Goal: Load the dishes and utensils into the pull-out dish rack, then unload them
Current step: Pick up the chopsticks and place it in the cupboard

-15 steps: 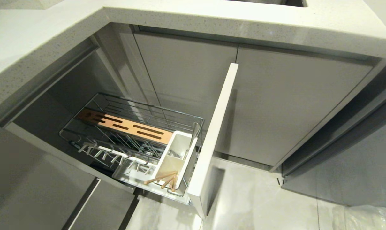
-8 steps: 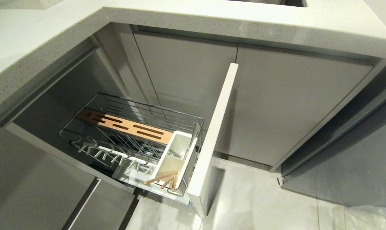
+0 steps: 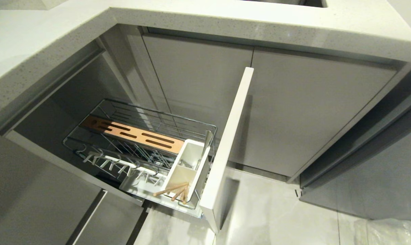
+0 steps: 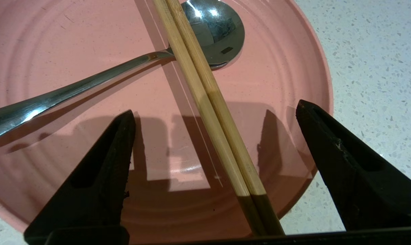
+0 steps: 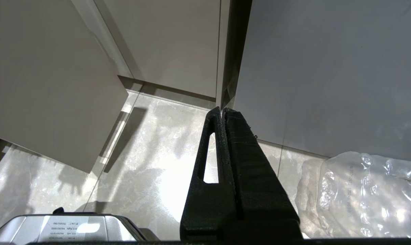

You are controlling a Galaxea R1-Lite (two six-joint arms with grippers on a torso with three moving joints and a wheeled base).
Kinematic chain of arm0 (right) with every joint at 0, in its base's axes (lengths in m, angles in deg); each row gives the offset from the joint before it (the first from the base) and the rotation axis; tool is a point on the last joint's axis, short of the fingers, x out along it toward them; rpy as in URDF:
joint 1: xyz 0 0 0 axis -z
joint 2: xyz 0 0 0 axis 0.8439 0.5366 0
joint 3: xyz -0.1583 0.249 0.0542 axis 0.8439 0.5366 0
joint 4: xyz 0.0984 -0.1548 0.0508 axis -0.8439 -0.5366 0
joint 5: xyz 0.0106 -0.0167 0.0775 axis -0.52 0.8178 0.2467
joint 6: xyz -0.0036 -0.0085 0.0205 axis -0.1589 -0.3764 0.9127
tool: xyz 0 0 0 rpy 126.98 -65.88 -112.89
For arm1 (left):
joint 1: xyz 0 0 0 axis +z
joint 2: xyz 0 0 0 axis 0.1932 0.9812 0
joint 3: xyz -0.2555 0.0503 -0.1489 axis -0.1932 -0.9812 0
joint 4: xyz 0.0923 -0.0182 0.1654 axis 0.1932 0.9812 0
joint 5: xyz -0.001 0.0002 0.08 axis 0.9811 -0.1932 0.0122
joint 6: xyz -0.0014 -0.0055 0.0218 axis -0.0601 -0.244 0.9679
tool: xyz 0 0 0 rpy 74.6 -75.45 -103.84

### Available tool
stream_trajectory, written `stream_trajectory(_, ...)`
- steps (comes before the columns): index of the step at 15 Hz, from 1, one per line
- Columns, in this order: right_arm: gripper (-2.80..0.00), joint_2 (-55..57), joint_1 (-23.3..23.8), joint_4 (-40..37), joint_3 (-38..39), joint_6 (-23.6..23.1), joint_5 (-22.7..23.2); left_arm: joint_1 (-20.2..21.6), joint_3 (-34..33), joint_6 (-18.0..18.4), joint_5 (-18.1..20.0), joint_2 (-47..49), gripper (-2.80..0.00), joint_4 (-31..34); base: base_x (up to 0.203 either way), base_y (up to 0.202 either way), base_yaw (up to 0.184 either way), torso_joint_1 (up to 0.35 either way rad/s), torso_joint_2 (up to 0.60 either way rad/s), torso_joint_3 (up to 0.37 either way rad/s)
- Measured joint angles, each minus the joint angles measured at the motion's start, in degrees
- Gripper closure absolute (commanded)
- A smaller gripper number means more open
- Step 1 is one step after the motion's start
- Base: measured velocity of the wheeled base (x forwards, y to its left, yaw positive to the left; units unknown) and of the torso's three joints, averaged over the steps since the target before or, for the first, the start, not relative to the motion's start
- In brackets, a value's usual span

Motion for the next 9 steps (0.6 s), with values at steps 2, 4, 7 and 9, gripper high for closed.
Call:
stream_trajectory(2, 0.00, 0.01, 0.00, 0.00, 0.00, -0.02, 0.00, 0.02, 0.01, 0.00, -0.11, 0.36, -2.80, -0.04, 0.000, 0.000, 0.000, 0.000, 0.00, 0.000)
stream_trajectory(4, 0.00, 0.02, 0.00, 0.00, 0.00, -0.02, 0.00, 0.02, 0.06, 0.02, -0.10, 0.64, -2.80, -0.06, 0.000, 0.000, 0.000, 0.000, 0.00, 0.000)
stream_trajectory(7, 0.00, 0.02, 0.00, 0.00, 0.00, 0.00, 0.00, 0.02, 0.23, -0.07, -0.14, 0.97, -2.80, -0.06, 0.000, 0.000, 0.000, 0.000, 0.00, 0.000)
stream_trajectory(9, 0.00, 0.00, 0.00, 0.00, 0.00, 0.00, 0.00, 0.02, 0.27, -0.11, -0.12, 1.08, 0.00, 0.02, 0.000, 0.000, 0.000, 0.000, 0.00, 0.000)
